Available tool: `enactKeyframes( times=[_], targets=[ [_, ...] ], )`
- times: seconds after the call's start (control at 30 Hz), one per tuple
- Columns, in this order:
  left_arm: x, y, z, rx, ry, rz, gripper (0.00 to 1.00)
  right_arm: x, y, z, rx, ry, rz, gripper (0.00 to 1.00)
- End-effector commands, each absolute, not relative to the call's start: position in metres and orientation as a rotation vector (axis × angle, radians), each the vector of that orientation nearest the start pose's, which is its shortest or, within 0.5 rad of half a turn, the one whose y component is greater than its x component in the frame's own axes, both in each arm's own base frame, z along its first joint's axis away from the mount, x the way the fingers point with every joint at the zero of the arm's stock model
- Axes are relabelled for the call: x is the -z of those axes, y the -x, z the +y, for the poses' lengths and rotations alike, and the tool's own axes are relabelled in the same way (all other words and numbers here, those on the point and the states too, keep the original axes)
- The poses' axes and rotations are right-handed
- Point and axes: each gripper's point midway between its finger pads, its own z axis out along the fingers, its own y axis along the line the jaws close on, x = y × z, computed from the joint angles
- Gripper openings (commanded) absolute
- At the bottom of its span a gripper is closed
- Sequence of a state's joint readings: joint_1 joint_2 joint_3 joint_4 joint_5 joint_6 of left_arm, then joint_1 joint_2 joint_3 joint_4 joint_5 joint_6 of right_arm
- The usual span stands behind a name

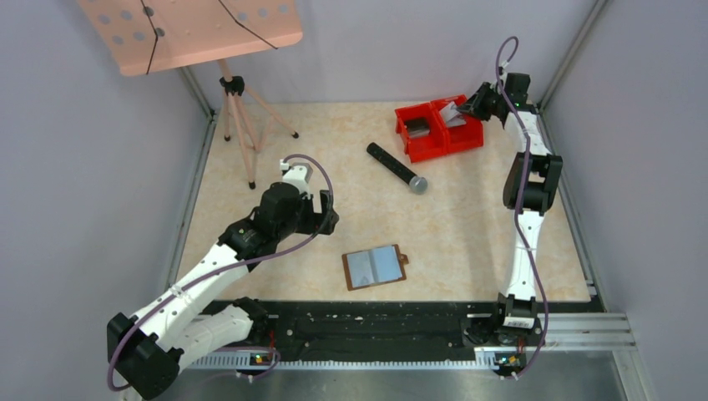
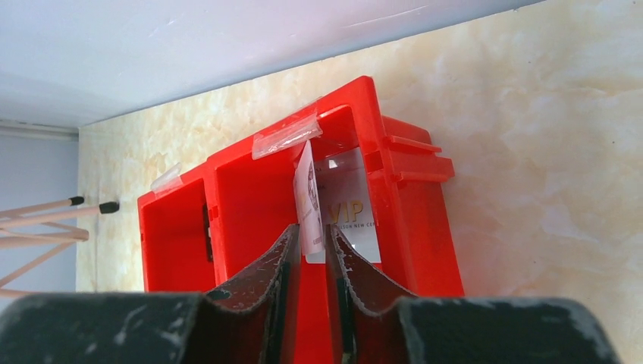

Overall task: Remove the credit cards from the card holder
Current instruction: Place the credit card in the storage box.

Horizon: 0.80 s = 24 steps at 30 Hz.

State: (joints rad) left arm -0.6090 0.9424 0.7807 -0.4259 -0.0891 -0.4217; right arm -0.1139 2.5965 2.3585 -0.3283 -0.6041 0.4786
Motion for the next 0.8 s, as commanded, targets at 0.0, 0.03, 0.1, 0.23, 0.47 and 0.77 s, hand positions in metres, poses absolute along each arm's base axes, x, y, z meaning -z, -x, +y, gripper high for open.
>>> enactKeyframes(
  times=[0.0, 0.03, 0.1, 0.23, 0.47, 0.77],
  targets=[
    [-0.185, -0.253, -0.181, 0.536, -0.134, 2.154, 0.95, -0.148, -0.676, 0.037, -0.819, -0.237, 2.029, 0.19],
    [-0.185, -0.253, -0.181, 0.539, -0.136, 2.154, 0.95, -0.149, -0.676, 0.036, -0.817, -0.239, 2.028, 0.19],
    [-0.186, -0.253, -0.181, 0.54, -0.134, 2.151, 0.95, -0.15, -0.676, 0.036, -0.815, -0.24, 2.027, 0.19],
    [-0.186, -0.252, -0.18, 0.54, -0.134, 2.149, 0.95, -0.15, -0.675, 0.036, -0.817, -0.249, 2.03, 0.22],
    [-0.185, -0.254, -0.178, 0.527, -0.111, 2.155, 0.95, -0.164, -0.675, 0.025, -0.782, -0.277, 2.011, 0.26],
    [-0.184, -0.251, -0.18, 0.558, -0.067, 2.171, 0.95, -0.186, -0.667, 0.012, -0.758, -0.269, 2.003, 0.27]
  ],
)
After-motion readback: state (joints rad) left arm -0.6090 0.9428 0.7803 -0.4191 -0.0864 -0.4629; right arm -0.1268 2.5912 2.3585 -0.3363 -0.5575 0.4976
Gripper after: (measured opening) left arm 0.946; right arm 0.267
